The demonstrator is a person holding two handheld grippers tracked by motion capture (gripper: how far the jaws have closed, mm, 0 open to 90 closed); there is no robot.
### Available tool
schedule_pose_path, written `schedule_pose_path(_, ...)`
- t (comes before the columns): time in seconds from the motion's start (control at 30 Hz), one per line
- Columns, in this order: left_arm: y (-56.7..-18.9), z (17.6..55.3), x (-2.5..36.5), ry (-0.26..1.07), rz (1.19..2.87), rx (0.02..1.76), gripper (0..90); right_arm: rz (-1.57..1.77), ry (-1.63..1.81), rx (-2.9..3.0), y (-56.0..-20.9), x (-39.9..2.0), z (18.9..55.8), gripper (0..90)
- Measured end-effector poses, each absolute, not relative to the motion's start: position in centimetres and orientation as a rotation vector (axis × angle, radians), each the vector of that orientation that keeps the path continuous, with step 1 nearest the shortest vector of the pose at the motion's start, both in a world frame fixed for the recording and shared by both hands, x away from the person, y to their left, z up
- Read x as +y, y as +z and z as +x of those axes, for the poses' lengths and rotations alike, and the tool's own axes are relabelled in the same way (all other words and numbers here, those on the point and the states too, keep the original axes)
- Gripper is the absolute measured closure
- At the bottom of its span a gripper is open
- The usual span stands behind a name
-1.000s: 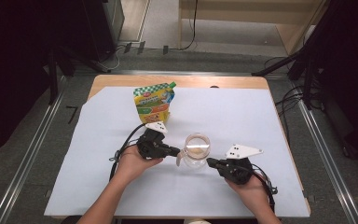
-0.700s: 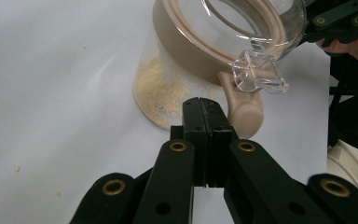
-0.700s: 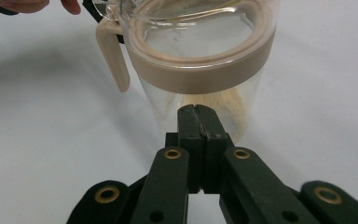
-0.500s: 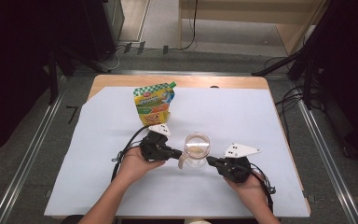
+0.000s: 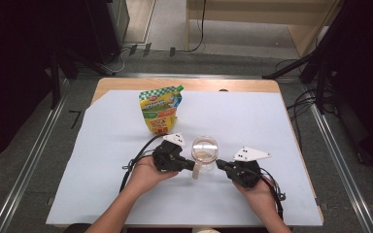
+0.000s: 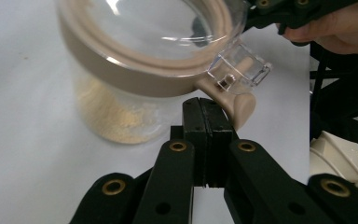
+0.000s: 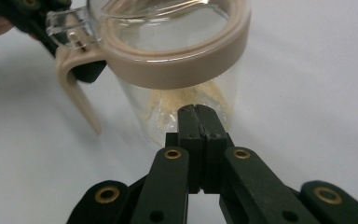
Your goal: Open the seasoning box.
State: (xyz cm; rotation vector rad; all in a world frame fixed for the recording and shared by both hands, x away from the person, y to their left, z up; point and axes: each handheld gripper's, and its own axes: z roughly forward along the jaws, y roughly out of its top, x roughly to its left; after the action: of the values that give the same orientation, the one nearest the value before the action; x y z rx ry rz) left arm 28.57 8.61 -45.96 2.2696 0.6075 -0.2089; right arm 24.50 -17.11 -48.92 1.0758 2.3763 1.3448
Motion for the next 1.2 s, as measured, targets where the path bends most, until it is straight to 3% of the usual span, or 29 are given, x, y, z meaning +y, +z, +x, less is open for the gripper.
schedule_pose_path(0.37,-46.5,28.0,6.8,-0.254,2.257,0.589,89.8,1.113,1.338,2.348,-49.0,-17.6,24.9,90.0)
schedule_pose_path(0.9,-44.9,29.0,10.0,-0.287,2.216,0.609,81.6,1.063,1.404,2.404,-47.3,-17.5,21.9,90.0)
schedule_pose_path(1.2,-44.9,29.7,11.1,-0.231,2.206,0.669,69.8,1.018,1.420,2.477,-47.8,-15.3,20.1,90.0)
